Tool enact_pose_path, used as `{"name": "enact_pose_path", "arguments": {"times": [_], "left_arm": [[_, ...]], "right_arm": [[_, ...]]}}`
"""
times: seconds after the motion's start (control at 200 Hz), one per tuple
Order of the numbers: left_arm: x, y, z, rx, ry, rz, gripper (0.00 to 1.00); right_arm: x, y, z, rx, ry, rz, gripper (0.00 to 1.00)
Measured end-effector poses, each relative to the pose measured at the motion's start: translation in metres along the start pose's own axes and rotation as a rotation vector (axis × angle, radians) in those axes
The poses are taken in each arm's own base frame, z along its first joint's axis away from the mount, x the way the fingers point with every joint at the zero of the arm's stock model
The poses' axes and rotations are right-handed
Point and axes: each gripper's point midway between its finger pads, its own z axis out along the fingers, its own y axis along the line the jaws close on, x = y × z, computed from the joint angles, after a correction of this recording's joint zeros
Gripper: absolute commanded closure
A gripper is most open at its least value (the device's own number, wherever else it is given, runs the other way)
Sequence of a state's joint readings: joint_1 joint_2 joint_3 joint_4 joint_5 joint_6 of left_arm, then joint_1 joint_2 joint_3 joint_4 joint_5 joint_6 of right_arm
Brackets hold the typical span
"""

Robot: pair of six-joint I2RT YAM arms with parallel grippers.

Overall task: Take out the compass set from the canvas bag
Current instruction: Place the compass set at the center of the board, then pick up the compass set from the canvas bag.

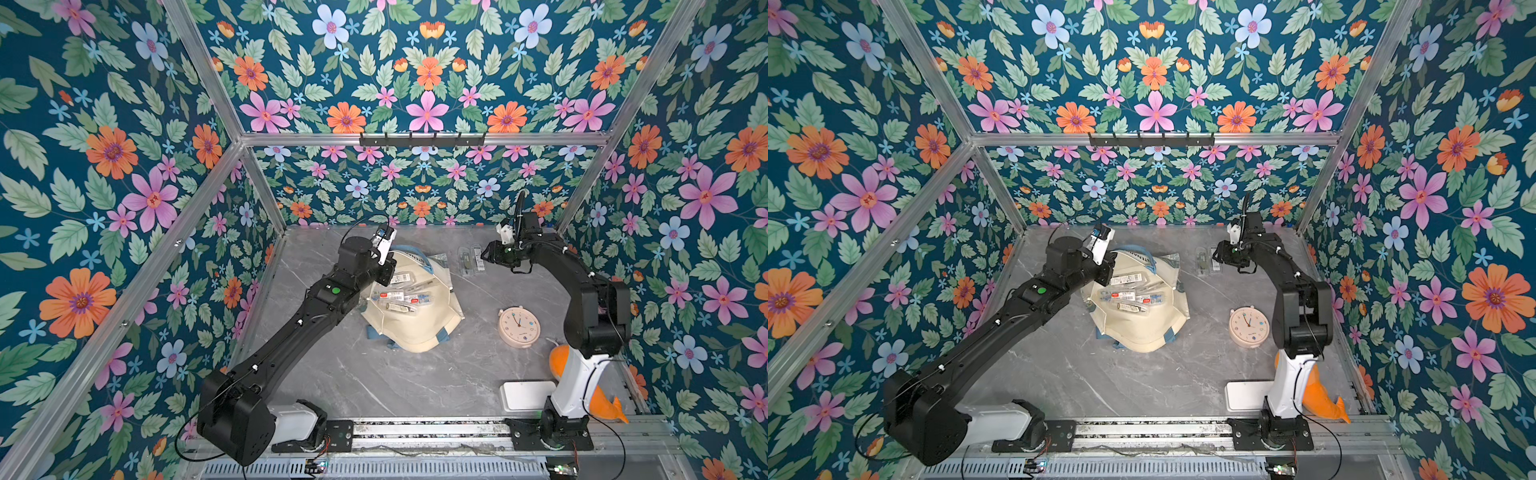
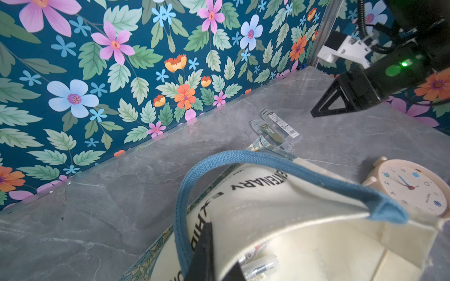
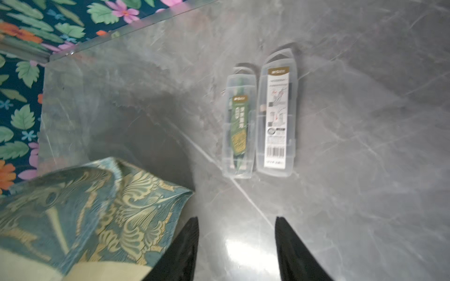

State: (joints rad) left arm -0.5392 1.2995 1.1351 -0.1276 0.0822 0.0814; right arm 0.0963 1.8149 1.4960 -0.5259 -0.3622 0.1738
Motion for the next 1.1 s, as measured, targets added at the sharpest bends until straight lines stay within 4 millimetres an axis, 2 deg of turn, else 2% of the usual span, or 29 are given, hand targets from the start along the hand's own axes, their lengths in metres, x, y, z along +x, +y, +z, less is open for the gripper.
{"name": "enact_pose_path", "arguments": {"times": [0.16, 0.3, 0.405, 0.485, 0.56, 0.64, 0.84, 1.1], "left_arm": [[0.002, 0.0, -0.002, -0.002, 0.011, 0.0, 1.0], [0.008, 0.0, 0.0, -0.001, 0.028, 0.0, 1.0], [0.011, 0.0, 0.003, -0.003, 0.037, 0.002, 1.0], [0.012, 0.0, 0.004, -0.004, 0.041, 0.005, 1.0], [0.013, 0.0, 0.005, -0.004, 0.043, 0.008, 1.0], [0.013, 0.001, 0.006, -0.007, 0.044, 0.021, 1.0], [0.011, 0.002, 0.005, -0.01, 0.04, 0.027, 1.0], [0.011, 0.004, 0.004, -0.024, 0.042, 0.05, 1.0]], "right_arm": [[0.037, 0.074, -0.061, -0.099, -0.086, -0.202, 0.49], [0.076, 0.135, -0.102, -0.199, -0.147, -0.412, 0.48], [0.117, 0.187, -0.126, -0.319, -0.182, -0.615, 0.43], [0.149, 0.221, -0.133, -0.419, -0.205, -0.765, 0.42], [0.171, 0.239, -0.119, -0.466, -0.198, -0.872, 0.48], [0.177, 0.248, -0.089, -0.463, -0.167, -0.935, 0.52], [0.179, 0.246, -0.014, -0.372, -0.097, -1.021, 0.55], [0.166, 0.248, 0.04, -0.288, -0.064, -1.058, 0.56]]}}
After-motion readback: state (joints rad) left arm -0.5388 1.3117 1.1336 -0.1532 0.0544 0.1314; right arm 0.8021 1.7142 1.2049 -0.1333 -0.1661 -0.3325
